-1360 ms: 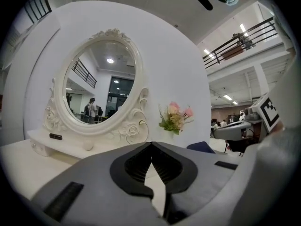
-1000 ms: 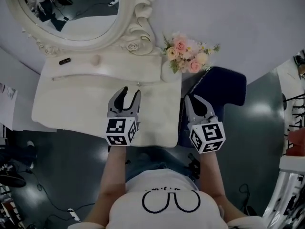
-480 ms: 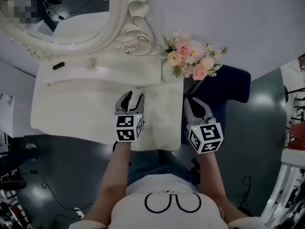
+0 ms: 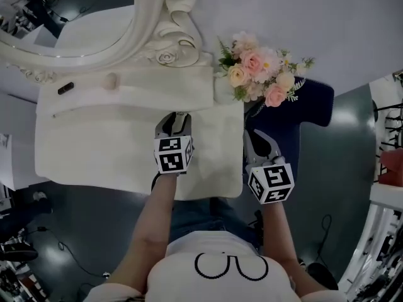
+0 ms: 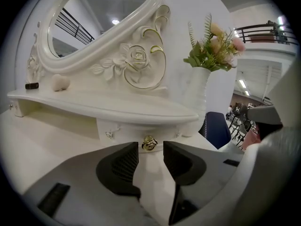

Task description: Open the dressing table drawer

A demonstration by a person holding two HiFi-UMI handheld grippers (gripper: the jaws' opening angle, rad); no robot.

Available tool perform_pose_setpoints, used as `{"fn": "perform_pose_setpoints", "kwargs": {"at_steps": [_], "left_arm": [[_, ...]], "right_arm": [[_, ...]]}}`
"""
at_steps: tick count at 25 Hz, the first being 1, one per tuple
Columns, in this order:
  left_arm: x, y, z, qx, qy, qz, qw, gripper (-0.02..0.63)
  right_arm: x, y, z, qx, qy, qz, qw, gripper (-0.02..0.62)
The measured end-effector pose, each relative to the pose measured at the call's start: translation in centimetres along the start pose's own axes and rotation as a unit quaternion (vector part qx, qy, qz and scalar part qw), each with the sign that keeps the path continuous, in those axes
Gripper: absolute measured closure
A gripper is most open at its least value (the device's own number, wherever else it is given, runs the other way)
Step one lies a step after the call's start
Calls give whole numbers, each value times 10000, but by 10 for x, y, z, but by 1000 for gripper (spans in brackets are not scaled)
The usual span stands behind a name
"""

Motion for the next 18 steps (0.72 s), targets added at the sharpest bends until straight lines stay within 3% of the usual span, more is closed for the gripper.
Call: {"fn": "perform_pose_setpoints", "kwargs": {"at_steps": [3, 18], "left_arm": [[0, 1, 2, -17, 2, -26, 10000, 513], [-2, -1, -4, 63, -29, -3, 10000, 515]], "right_arm": [[-2, -1, -2, 16, -58, 9, 10000, 594], [3, -2, -4, 34, -7, 8, 10000, 594]]}}
Point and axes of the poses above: the fingertips, and each gripper's own axes: z forward along the fingers, x to its left, y out of its top, the point moved 7 cm from there along -z, backward along the fingers, and after that the axes turned 3 degrees about y, right-handed, at the moved point
